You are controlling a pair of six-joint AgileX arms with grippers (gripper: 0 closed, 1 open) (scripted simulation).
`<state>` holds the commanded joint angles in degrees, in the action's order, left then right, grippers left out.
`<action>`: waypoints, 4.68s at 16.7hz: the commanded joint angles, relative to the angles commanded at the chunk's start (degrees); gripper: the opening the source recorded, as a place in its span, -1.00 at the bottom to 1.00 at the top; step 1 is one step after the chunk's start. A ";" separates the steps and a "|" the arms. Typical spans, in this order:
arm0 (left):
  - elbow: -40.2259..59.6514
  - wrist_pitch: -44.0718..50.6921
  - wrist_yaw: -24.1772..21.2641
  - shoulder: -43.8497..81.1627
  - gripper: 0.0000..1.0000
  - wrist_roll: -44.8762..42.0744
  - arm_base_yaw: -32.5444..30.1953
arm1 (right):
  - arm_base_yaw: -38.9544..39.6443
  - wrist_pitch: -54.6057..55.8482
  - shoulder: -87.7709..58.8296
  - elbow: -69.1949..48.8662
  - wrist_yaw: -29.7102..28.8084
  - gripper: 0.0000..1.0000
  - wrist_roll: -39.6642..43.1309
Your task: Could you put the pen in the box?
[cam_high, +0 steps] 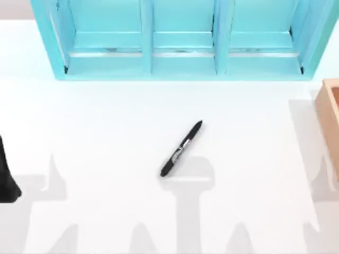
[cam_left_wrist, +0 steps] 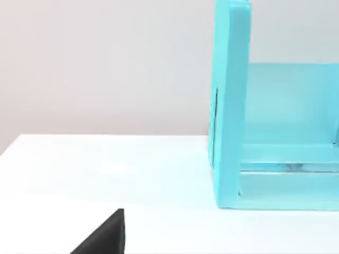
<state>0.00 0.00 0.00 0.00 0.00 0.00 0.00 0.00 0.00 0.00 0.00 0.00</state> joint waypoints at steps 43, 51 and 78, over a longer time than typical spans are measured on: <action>0.00 0.00 0.00 0.00 1.00 0.00 0.00 | 36.60 -70.21 -134.36 -119.49 1.31 1.00 -70.13; 0.00 0.00 0.00 0.00 1.00 0.00 0.00 | 37.21 -54.47 -140.65 -110.33 1.22 1.00 -70.61; 0.00 0.00 0.00 0.00 1.00 0.00 0.00 | 36.87 -57.05 -137.10 -108.55 -0.20 -1.00 -68.60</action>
<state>0.00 0.00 0.00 0.00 0.00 0.00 36.87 -57.05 -137.10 -108.55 -0.20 -68.60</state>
